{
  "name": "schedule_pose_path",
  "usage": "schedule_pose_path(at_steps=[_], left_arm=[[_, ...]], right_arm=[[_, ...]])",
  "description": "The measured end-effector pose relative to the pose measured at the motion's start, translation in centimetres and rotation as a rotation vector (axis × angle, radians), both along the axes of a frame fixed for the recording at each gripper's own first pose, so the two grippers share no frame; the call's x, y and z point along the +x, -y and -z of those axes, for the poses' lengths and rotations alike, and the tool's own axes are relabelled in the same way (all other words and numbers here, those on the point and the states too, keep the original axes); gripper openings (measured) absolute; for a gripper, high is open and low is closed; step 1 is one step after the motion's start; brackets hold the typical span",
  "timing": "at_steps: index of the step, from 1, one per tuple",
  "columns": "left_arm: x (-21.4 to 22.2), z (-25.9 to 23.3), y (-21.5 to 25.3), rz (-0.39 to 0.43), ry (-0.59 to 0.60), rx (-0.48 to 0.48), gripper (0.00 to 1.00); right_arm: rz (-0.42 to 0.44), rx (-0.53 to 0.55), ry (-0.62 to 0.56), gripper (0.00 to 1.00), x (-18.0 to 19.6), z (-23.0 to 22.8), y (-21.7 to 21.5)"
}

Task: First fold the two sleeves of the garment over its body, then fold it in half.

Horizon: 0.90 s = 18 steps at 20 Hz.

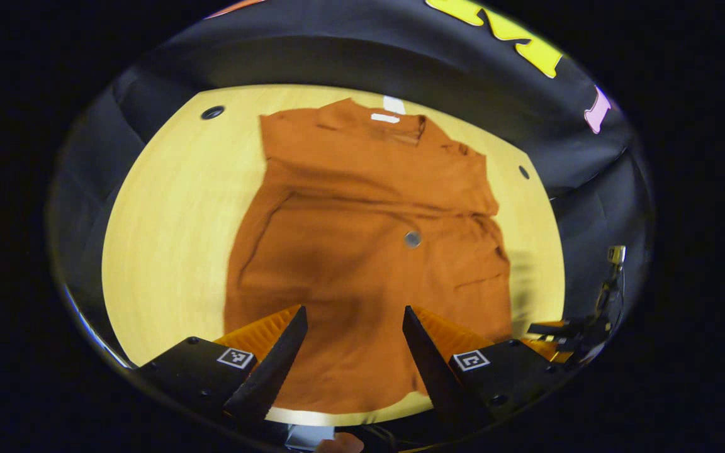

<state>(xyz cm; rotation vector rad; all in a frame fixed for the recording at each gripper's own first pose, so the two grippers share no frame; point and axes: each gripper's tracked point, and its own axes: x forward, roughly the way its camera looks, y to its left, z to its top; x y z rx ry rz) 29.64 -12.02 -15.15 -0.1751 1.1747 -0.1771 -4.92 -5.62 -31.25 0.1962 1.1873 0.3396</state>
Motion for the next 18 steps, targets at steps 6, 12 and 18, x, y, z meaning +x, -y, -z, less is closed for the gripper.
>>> schedule_pose_path(at_steps=[6,12,18], left_arm=[[-6.1,2.8,-7.6,0.002,-0.158,-0.040,0.99],[-8.5,2.6,-10.9,-0.030,-0.275,-0.208,0.99],[-8.4,3.2,-10.1,0.067,-0.354,-0.335,0.94]], right_arm=[[-0.064,0.036,-0.038,0.84,-1.3,1.7,0.4],[-0.094,0.122,-0.165,0.84,-2.3,2.9,1.8],[-0.059,0.291,-0.311,0.86,-3.3,3.8,2.5]])
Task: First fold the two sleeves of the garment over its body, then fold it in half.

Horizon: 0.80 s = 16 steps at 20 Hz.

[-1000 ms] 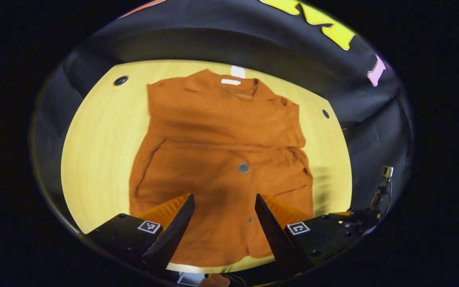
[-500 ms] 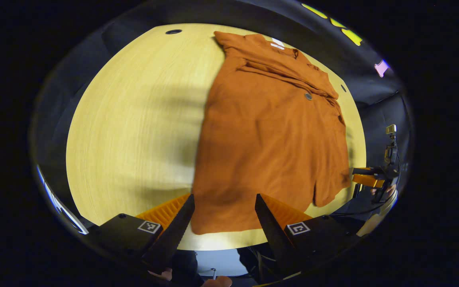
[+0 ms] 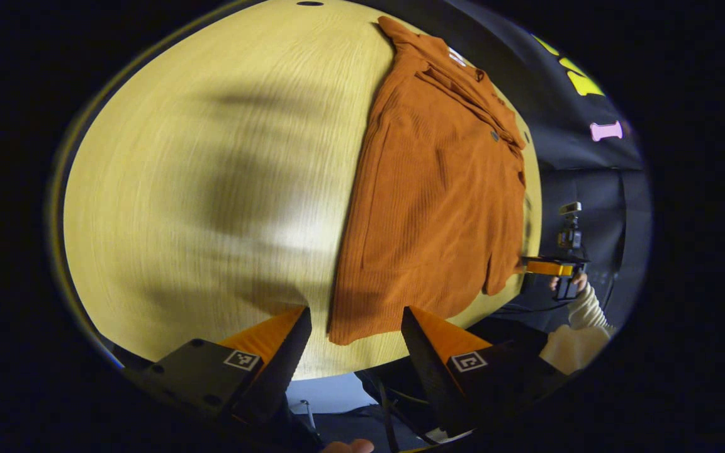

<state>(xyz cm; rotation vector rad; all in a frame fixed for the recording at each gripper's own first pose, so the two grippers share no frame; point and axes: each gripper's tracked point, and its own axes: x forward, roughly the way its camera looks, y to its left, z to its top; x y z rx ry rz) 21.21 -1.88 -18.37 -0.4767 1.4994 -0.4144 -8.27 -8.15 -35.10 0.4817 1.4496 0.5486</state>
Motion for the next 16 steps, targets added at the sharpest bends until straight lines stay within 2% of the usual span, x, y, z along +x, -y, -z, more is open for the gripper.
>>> schedule_pose_path(at_steps=[1,2,4,6,11,13,14,16], left_arm=[[0.0,0.1,0.0,0.031,-0.001,-0.012,0.94],[0.0,0.2,0.0,0.051,0.001,-0.012,0.92],[-0.1,0.4,-0.2,0.076,0.001,0.004,0.89],[0.2,0.4,0.2,0.077,-0.002,0.011,0.85],[0.4,0.8,0.7,0.027,-0.024,0.053,0.85],[0.5,0.8,0.6,0.002,-0.032,0.077,0.67],[0.5,0.7,0.8,-0.003,-0.033,0.079,0.56],[0.3,0.9,0.8,0.003,-0.028,0.101,0.55]], right_arm=[[0.012,0.024,-0.022,0.80,0.2,0.1,0.0],[0.015,0.027,-0.034,0.84,0.3,0.2,-0.1],[0.007,0.048,-0.037,0.80,0.6,0.2,-1.3],[-0.017,0.059,-0.029,0.80,0.5,0.1,-2.5],[-0.031,0.062,-0.038,0.78,0.7,0.3,-4.2],[-0.030,0.047,-0.043,0.71,0.8,0.8,-4.0],[-0.021,0.044,-0.049,0.61,1.1,0.9,-3.9],[-0.005,0.055,-0.059,0.51,1.1,0.8,-4.1]])
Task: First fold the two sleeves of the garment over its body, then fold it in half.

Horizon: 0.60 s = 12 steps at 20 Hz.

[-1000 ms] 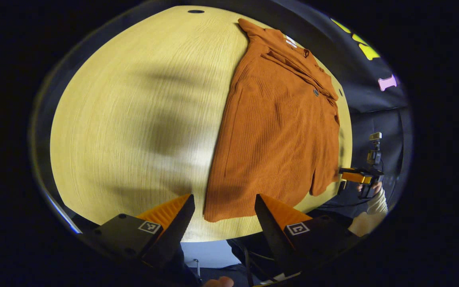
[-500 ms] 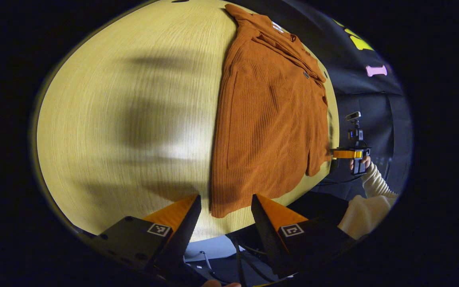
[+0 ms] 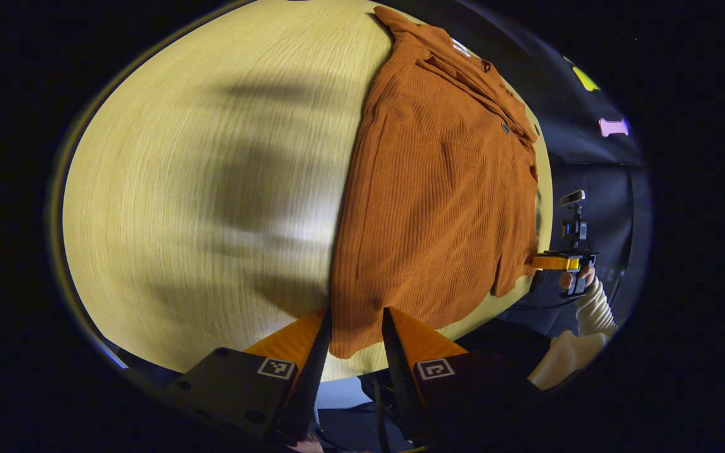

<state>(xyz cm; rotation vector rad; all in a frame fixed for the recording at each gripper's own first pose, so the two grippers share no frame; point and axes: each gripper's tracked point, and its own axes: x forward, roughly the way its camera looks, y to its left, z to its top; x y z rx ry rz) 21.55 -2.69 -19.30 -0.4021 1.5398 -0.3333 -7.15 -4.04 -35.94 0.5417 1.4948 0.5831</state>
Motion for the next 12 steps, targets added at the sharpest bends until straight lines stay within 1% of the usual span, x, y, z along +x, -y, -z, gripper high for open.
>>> schedule_pose_path(at_steps=[1,3,4,5,6,7,8,9,10,11,12], left_arm=[[-0.1,0.4,-0.3,0.024,-0.003,0.037,0.55],[0.2,1.0,-0.4,0.036,-0.007,0.108,0.39],[0.6,1.1,-0.4,0.036,-0.009,0.141,0.31],[1.0,1.4,-0.2,0.036,-0.008,0.176,0.25],[1.4,1.6,0.1,0.043,-0.003,0.196,0.20],[1.5,1.5,0.4,0.045,0.001,0.212,0.16],[1.5,1.7,0.9,0.035,-0.008,0.208,0.05],[0.9,1.7,1.5,0.051,-0.045,0.192,0.04],[1.2,1.8,1.7,0.057,-0.031,0.207,0.04],[0.9,1.7,1.8,0.056,-0.036,0.219,0.03],[1.0,1.5,2.1,0.044,-0.043,0.223,0.03]], right_arm=[[0.003,0.005,-0.001,0.53,0.0,0.0,-0.1],[0.003,-0.024,-0.010,0.51,-0.3,0.9,-0.2],[0.008,-0.022,-0.017,0.29,-0.5,1.4,-0.8],[0.010,-0.013,-0.022,0.26,-0.5,0.8,-0.7],[0.004,-0.009,-0.024,0.25,-0.5,0.7,-0.8],[-0.005,-0.007,-0.019,0.27,-0.7,0.7,-1.1],[-0.015,-0.029,-0.005,0.26,-0.9,1.1,-1.1],[-0.007,-0.037,-0.001,0.26,-0.5,0.6,-0.6],[-0.012,-0.042,0.000,0.07,-0.8,1.4,-1.2],[-0.022,-0.052,0.014,0.07,-0.7,1.3,-0.9],[-0.038,-0.085,0.034,0.05,-0.8,1.5,-0.7]])
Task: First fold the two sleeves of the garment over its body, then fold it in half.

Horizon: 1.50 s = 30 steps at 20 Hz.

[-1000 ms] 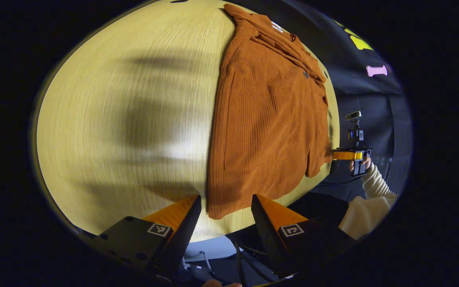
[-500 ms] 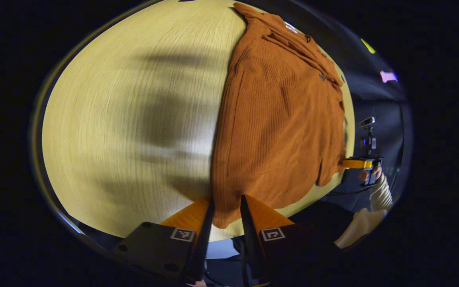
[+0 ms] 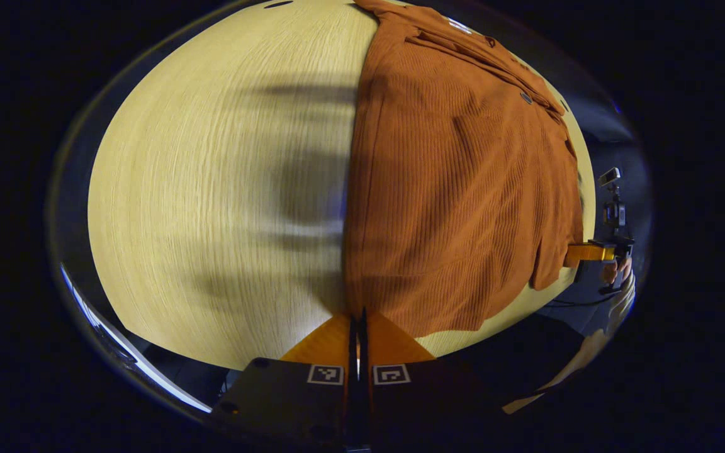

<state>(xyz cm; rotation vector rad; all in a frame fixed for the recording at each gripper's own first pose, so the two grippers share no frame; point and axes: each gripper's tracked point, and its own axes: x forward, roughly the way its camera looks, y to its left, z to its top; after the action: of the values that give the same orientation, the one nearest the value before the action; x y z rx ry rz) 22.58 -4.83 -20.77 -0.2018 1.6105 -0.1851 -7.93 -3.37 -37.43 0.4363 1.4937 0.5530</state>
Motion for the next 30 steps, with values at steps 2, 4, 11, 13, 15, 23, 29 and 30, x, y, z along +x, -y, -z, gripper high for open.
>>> schedule_pose_path(at_steps=[2,4,11,13,15,23,29,30], left_arm=[[1.0,-1.3,0.8,0.011,0.027,-0.009,0.03],[2.2,-3.3,1.7,0.009,0.054,-0.034,0.03],[6.2,-12.8,3.9,0.003,0.209,-0.124,0.03],[8.5,-16.0,4.3,0.004,0.264,-0.154,0.03],[11.1,-18.9,5.4,-0.010,0.315,-0.195,0.03],[25.8,-25.1,6.7,-0.081,0.477,-0.279,0.03],[38.3,-21.1,4.7,-0.105,0.533,-0.152,0.03],[39.8,-20.3,4.5,-0.101,0.540,-0.140,0.03]], right_arm=[[-0.025,-0.014,0.047,0.01,-0.2,-1.1,-0.3],[-0.039,0.009,0.081,0.00,-0.3,-3.4,-0.5],[-0.057,0.064,0.230,0.00,2.3,-11.8,-2.9],[-0.058,0.085,0.283,0.00,4.2,-14.9,-4.0],[-0.058,0.104,0.335,0.00,6.5,-17.8,-4.9],[0.044,0.118,0.460,0.00,20.5,-26.7,-5.8],[0.231,0.104,0.425,0.00,34.4,-25.2,-5.5],[0.265,0.100,0.414,0.00,36.6,-24.3,-5.5]])
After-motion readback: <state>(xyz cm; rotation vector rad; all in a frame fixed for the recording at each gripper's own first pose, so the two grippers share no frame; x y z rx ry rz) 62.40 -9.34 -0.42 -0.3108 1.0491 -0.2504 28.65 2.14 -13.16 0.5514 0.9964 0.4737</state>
